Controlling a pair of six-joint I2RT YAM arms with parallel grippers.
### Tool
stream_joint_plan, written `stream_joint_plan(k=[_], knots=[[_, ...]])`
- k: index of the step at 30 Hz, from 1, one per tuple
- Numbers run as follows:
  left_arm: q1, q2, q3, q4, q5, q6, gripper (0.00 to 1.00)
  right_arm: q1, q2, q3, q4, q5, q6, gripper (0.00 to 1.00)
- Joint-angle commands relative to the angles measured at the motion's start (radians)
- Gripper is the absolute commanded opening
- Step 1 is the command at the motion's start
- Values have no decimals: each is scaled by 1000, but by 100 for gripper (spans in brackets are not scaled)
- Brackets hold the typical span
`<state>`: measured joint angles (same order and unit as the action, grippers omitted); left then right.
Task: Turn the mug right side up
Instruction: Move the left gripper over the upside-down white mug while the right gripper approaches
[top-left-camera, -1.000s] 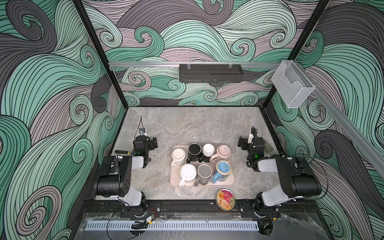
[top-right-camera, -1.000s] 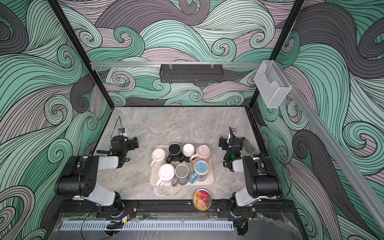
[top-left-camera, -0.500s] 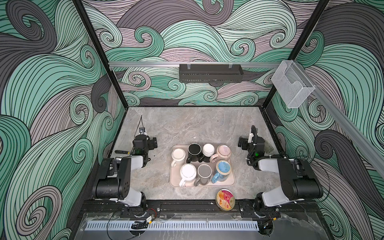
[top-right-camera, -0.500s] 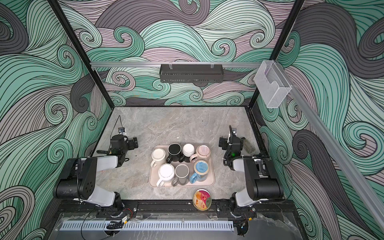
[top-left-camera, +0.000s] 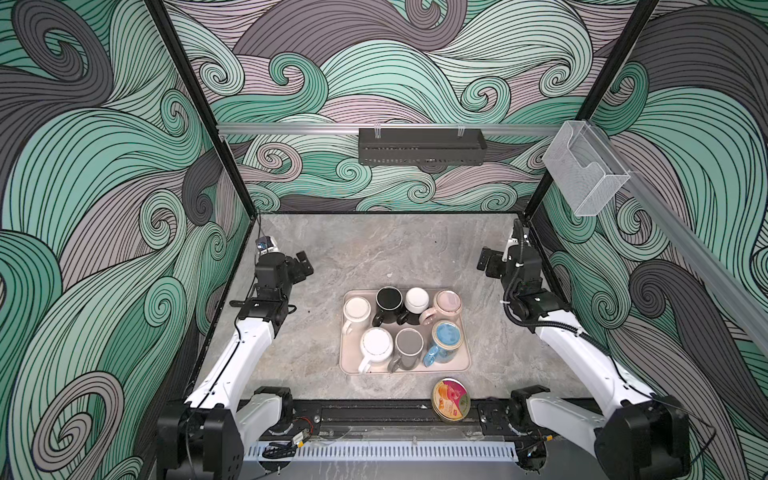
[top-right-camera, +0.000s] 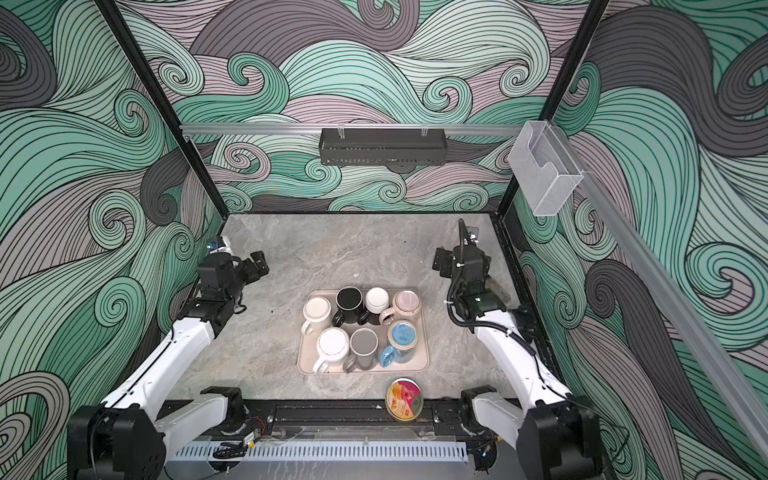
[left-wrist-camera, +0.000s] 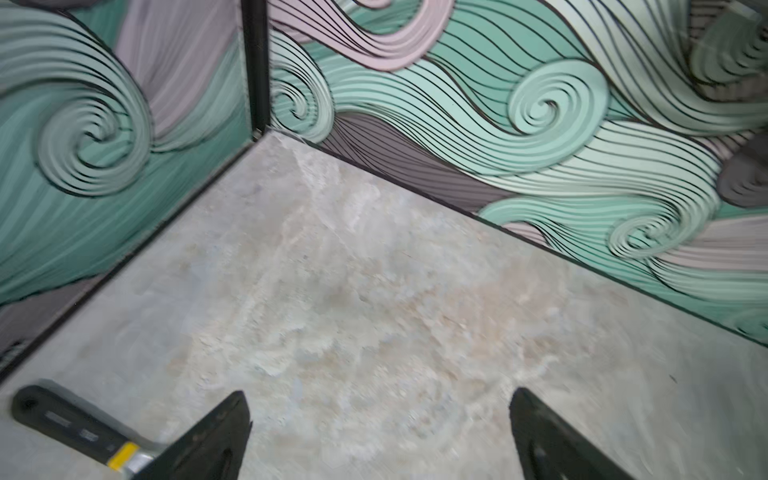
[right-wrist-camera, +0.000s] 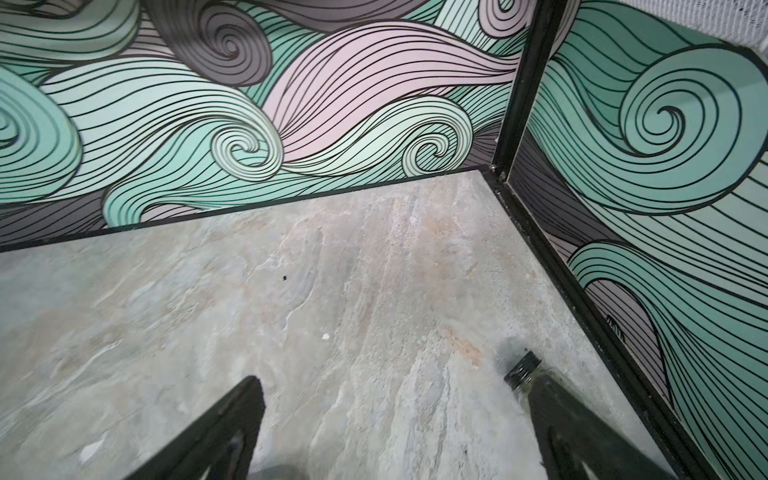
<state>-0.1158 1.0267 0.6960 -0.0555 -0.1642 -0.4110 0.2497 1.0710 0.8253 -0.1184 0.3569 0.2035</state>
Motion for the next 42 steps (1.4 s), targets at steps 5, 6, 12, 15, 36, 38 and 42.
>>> stream_joint_plan(k=[5,6,12,15,36,38,42], knots=[[-205,-141,22,-355,110,-101,98,127,-102,66,-356,-170,154,96],[-228,-156,20,-381,117,-103,98,141,-112,52,-342,-231,186,96],[-324,-214,23,-523,138,-111,87,295,-88,72,-296,-262,246,89],[-381,-213,1,-534,131,-150,76,359,-45,109,-299,-235,236,88],[-533,-23,-73,-455,52,-108,43,487,61,113,-189,-176,192,88],[-541,-12,-67,-450,44,-97,43,487,61,109,-182,-182,196,88],[-545,24,-40,-460,34,-64,47,487,60,95,-161,-191,198,90]])
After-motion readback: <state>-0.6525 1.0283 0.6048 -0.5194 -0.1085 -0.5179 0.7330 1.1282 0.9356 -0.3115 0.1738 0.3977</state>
